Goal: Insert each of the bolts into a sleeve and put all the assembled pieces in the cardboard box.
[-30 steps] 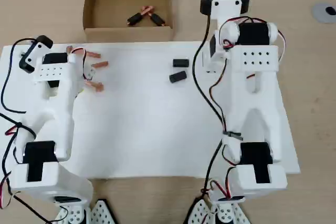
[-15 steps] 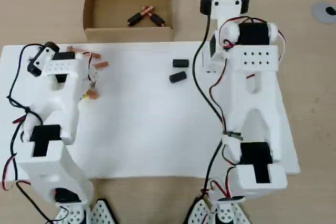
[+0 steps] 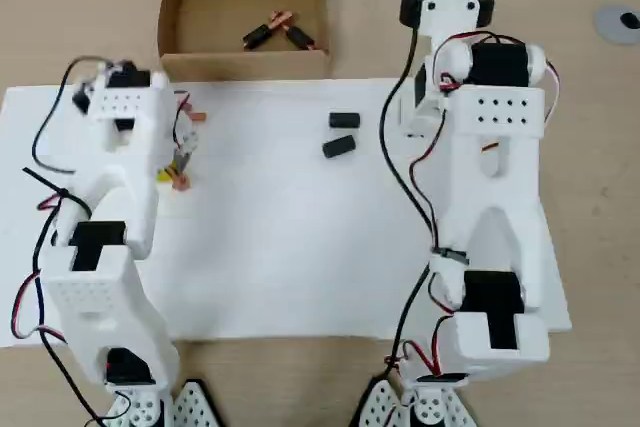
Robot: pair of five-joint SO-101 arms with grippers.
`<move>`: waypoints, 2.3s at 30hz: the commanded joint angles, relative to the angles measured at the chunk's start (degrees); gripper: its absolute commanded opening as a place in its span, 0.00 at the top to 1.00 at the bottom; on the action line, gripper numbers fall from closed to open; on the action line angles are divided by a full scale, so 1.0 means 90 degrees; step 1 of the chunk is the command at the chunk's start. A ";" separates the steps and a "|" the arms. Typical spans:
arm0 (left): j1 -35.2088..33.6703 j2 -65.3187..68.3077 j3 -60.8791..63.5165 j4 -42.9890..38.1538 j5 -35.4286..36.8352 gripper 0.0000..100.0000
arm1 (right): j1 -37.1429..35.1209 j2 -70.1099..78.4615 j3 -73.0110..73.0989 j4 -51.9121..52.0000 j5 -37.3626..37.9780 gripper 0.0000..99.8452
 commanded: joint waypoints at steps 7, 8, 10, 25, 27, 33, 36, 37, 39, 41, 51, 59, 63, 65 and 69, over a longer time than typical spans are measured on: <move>-0.0381 -0.0728 -0.3018 0.1983 -0.3810 1.00 | 0.0122 -0.0376 -0.0005 -0.0049 0.0020 0.75; -0.0459 -0.0962 -0.2930 0.1983 -0.4366 1.00 | 0.0122 -0.0386 -0.0005 -0.0039 0.0020 0.75; -0.0537 -0.1333 -0.2520 0.1973 -0.6037 1.00 | 0.0122 -0.0386 -0.0005 -0.0039 0.0020 0.75; -0.0606 -0.2847 0.2266 0.1954 -1.3968 0.99 | 0.0542 -0.0386 0.0005 0.0137 0.0039 0.75; -0.0596 -0.2740 0.2266 0.1944 -1.3783 0.99 | 0.0562 -0.0386 0.0005 0.0137 0.0039 0.75; -0.0586 -0.2076 0.2256 0.1934 -1.3665 0.99 | 0.0542 -0.0386 0.0005 0.0137 0.0039 0.75; -0.0586 -0.1568 0.2247 0.1661 -1.3402 0.99 | 0.0542 -0.0386 0.0005 0.0137 0.0039 0.75; -0.0606 -0.1392 0.2227 0.1553 -1.3343 0.98 | 0.0542 -0.0386 0.0005 0.0137 0.0039 0.75; -0.0606 -0.1099 0.2217 0.1328 -1.3216 0.96 | 0.0532 -0.0386 0.0005 0.0137 0.0039 0.75; -0.0576 -0.0845 0.2208 0.1104 -1.2982 0.93 | 0.0532 -0.0386 0.0005 0.0205 0.0039 0.75; -0.0518 -0.0532 0.1553 0.1260 -1.2278 0.87 | 0.0464 -0.0337 0.0005 0.0264 0.0029 0.75; -0.0733 -0.0542 -0.0869 0.1954 -0.6965 0.87 | 0.0484 -0.0386 0.0347 0.0244 0.0029 0.75; -0.1299 -0.0532 -0.0391 0.1954 -0.1934 0.87 | 0.0484 -0.0386 0.0435 0.0225 0.0020 0.75; -0.1534 -0.0532 0.0410 0.1954 0.0469 0.88 | 0.0454 -0.0386 0.0435 0.0195 0.0020 0.75; -0.1280 -0.0513 0.1973 0.1954 0.2178 0.95 | 0.0454 -0.0366 0.0435 0.0137 0.0020 0.75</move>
